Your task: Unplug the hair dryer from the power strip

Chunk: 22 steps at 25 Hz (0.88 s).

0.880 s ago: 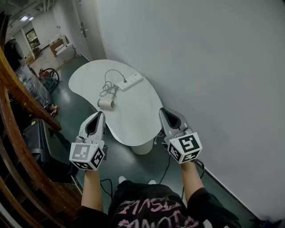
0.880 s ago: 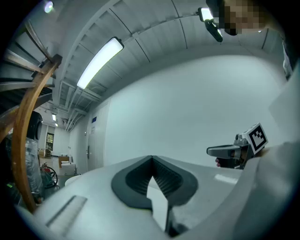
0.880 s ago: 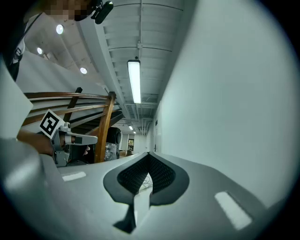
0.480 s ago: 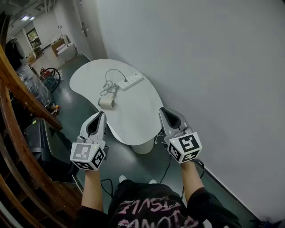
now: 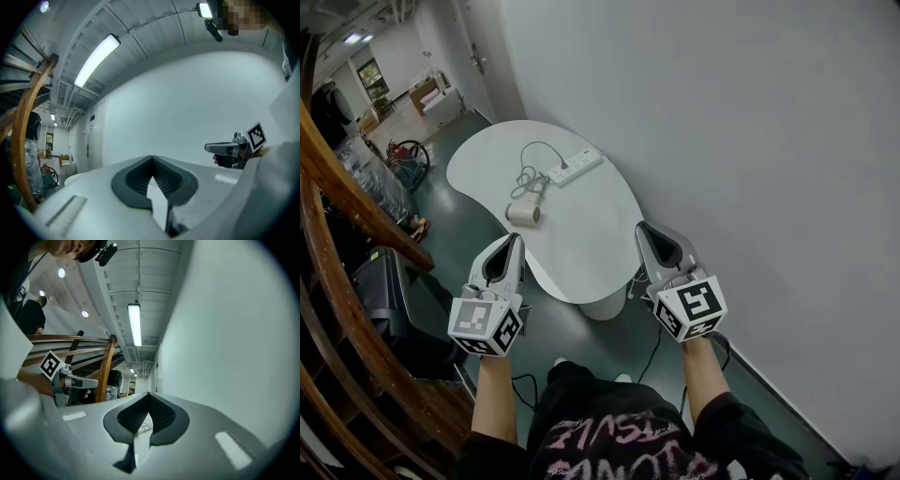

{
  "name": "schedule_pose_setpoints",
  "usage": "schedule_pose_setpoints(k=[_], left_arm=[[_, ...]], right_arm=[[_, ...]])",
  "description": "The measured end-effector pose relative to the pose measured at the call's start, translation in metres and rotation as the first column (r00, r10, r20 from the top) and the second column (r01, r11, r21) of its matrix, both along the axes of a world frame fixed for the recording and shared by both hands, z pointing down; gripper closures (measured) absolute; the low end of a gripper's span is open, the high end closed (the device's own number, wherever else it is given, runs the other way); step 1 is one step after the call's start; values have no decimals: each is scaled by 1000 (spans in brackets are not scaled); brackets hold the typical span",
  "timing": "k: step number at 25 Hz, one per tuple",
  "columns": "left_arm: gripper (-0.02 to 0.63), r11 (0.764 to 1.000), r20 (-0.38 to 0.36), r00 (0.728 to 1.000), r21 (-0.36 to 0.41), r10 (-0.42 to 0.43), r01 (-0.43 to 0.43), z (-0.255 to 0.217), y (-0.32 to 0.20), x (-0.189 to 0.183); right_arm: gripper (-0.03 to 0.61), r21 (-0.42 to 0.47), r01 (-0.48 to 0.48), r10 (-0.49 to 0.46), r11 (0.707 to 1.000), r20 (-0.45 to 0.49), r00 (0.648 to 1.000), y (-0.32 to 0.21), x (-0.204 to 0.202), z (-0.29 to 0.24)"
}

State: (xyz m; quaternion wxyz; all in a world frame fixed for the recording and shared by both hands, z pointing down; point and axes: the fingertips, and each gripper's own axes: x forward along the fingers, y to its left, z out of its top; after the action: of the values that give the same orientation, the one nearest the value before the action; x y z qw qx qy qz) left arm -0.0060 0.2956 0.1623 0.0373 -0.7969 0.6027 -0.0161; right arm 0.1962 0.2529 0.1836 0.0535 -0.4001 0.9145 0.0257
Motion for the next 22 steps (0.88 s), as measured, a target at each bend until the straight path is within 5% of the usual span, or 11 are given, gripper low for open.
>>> schedule_pose_setpoints(k=[22], left_arm=[[612,998,-25,997,-17,67,-67,22,-91,-29]], right_arm=[[560,-25,-62,61,998,-27,998,-74,-26,19]])
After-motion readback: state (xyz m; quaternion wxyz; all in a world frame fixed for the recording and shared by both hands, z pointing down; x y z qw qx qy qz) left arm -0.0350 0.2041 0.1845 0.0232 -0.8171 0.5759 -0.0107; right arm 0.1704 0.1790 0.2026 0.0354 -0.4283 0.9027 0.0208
